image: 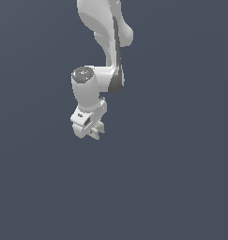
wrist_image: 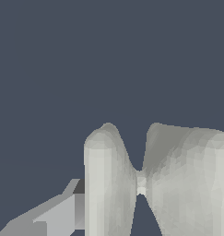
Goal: Pick up the object and move it to a goal position.
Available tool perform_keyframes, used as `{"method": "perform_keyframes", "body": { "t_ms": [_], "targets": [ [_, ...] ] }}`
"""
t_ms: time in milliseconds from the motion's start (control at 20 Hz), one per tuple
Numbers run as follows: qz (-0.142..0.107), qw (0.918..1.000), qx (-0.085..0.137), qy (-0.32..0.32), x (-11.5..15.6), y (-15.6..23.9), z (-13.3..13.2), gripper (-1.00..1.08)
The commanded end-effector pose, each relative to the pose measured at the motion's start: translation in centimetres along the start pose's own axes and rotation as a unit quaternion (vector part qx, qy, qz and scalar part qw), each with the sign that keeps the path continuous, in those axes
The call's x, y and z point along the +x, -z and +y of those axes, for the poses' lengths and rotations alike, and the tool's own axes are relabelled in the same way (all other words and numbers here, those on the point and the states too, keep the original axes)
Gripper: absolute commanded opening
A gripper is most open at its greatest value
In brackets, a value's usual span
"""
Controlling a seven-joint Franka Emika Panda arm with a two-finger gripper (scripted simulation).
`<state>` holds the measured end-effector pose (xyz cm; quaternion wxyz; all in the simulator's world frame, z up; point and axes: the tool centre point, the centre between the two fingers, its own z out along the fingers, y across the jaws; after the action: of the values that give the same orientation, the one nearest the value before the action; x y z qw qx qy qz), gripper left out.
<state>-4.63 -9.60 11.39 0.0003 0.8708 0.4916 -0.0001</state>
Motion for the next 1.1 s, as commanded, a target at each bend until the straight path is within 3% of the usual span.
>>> {"method": "perform_keyframes", "body": {
  "t_ms": [0,1050],
  "targets": [
    [0.0,1.0,-0.001,0.0,0.0,2.1,-0.4,-1.0],
    [0.0,1.0,0.0,0.001,0.5,25.0,-4.7,-1.0]
  ]
}}
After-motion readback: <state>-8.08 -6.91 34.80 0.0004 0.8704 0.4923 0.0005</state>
